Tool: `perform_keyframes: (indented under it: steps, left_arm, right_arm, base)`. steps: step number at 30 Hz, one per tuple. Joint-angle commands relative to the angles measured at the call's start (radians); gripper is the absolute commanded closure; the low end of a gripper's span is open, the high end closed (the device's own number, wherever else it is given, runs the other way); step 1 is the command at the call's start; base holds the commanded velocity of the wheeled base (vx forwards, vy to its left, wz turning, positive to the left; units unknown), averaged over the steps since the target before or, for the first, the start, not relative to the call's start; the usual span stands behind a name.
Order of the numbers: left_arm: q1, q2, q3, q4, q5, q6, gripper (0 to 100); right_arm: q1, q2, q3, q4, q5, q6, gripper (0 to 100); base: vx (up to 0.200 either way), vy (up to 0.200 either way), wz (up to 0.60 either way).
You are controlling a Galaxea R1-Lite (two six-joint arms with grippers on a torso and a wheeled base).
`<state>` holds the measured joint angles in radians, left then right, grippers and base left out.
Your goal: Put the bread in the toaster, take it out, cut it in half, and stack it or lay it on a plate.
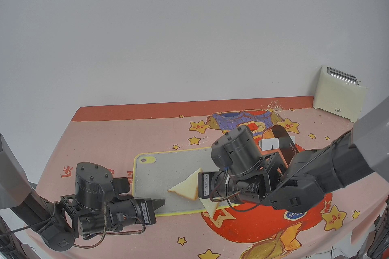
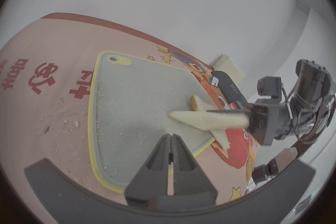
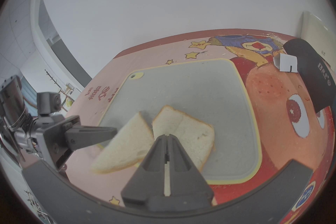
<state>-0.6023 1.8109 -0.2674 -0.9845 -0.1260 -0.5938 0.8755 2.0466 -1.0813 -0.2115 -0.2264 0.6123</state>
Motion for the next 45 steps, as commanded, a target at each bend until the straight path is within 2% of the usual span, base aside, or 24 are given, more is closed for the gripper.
perform_keyframes:
  steps: [1, 5, 11, 20, 25, 45]
  left_arm:
    - [-0.002, 0.001, 0.001, 0.000, -0.001, 0.002, 100]
    - [-0.001, -0.002, -0.003, -0.003, -0.017, 0.005, 100]
    - [0.010, -0.007, -0.049, -0.003, -0.014, -0.001, 100]
    - [0.088, -0.050, -0.087, 0.004, -0.020, -0.001, 100]
    - [0.088, 0.022, -0.139, 0.006, -0.034, 0.003, 100]
    - [0.090, 0.185, -0.266, 0.007, -0.038, 0.006, 100]
  right_arm:
    - [-0.015, 0.018, -0.026, 0.000, 0.001, 0.000, 100]
    - [-0.015, 0.006, -0.023, 0.001, -0.008, -0.002, 100]
    - [-0.029, -0.008, -0.016, 0.001, -0.014, -0.002, 100]
    - [-0.052, -0.040, 0.012, 0.018, -0.031, -0.002, 100]
    - [-0.043, -0.069, 0.058, 0.078, -0.031, 0.021, 100]
    - [0.002, -0.105, 0.155, 0.083, -0.030, 0.027, 100]
  base:
    - [0.000, 0.000, 0.00]
    - [0.000, 0.000, 0.00]
    - [0.000, 0.000, 0.00]
    - [0.000, 0.000, 0.00]
    - [0.000, 0.000, 0.00]
    - [0.000, 0.000, 0.00]
